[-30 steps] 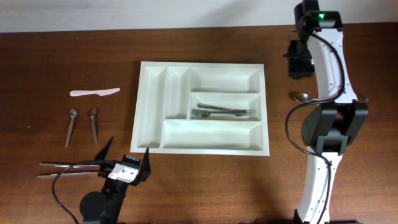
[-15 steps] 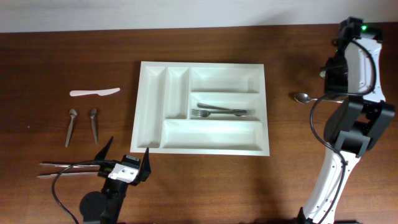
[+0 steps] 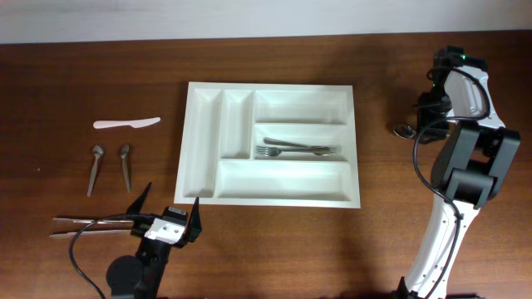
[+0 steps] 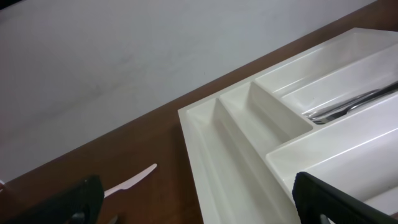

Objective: Pack container
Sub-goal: 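Lower the right gripper and grasp a spoon by its handle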

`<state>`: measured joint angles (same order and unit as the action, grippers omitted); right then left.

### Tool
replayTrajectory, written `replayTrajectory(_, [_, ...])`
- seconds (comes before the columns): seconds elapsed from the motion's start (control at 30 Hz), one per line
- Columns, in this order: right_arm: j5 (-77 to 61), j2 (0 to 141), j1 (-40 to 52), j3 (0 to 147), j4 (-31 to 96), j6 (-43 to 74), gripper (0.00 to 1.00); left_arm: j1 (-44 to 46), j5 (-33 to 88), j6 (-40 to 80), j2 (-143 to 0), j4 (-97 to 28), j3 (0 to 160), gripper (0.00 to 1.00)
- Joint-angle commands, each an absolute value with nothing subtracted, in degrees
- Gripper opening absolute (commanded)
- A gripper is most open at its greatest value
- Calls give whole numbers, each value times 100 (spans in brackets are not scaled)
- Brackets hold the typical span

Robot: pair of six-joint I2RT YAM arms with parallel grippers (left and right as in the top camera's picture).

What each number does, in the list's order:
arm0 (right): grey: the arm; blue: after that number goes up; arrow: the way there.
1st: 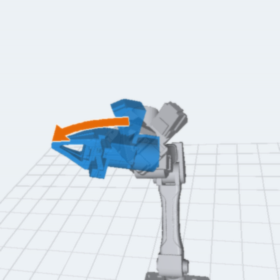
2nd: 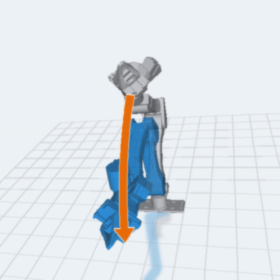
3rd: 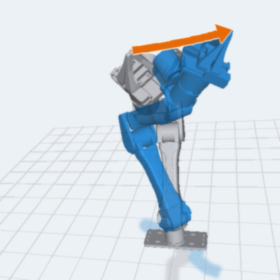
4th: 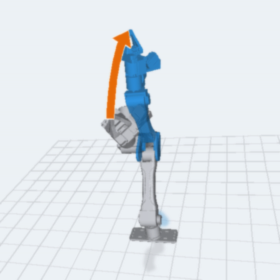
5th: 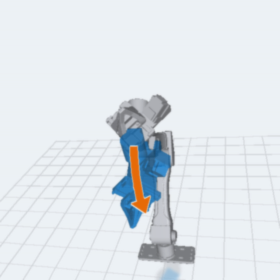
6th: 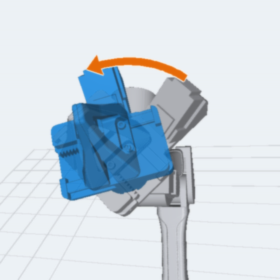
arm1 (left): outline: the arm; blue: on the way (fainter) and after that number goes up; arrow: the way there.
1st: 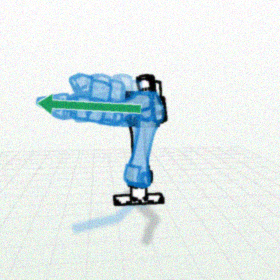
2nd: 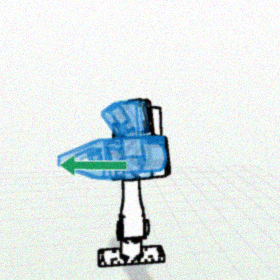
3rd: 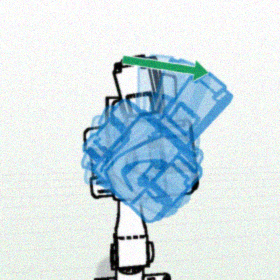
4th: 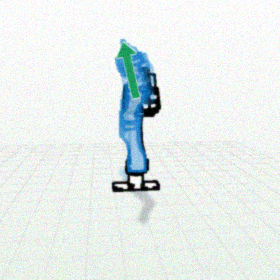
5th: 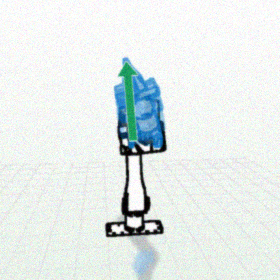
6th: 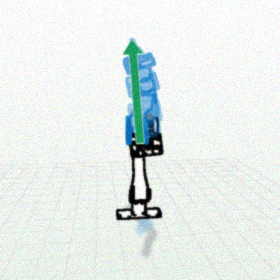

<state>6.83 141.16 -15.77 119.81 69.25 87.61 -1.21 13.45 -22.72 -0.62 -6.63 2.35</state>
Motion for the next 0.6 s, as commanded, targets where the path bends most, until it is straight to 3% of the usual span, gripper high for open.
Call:
replayTrajectory(0.0, [469, 14184, -1551, 11839, 6893, 8722, 73, -139, 1330, -2196, -30, -657, 191, 99])
replayTrajectory(0.37, [469, 14184, -1553, 11839, 7024, 8722, 26, -139, 1330, -2196, -30, -657, 191, 99])
replayTrajectory(0.4, [469, 14184, -1553, 11839, 7028, 8720, 14, -139, 1330, -2196, -30, -657, 191, 99])
replayTrajectory(0.47, [493, 14184, -1551, 11839, 7026, 8720, 4, -141, 1330, -2196, -30, -657, 191, 99])
replayTrajectory(0.57, [604, 14175, -1551, 11841, 7052, 8722, 4, -139, 1330, -2196, -30, -657, 191, 99])
